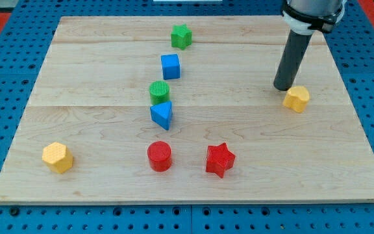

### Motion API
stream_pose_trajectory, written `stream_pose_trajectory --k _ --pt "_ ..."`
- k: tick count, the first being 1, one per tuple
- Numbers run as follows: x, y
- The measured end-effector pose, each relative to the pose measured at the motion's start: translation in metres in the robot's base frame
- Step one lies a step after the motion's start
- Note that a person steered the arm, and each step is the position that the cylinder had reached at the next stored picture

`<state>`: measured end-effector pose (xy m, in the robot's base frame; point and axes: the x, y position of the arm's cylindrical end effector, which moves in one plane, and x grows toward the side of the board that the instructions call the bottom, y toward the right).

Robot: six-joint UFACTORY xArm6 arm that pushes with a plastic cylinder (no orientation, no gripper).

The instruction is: Put the yellow heart to the right of the red star

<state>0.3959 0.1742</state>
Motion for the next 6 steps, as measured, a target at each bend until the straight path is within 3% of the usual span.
stream_pose_trajectory --k 1,4,6 --pt "0.001 0.014" --pt "0.119 0.028" --pt "0.136 0.028"
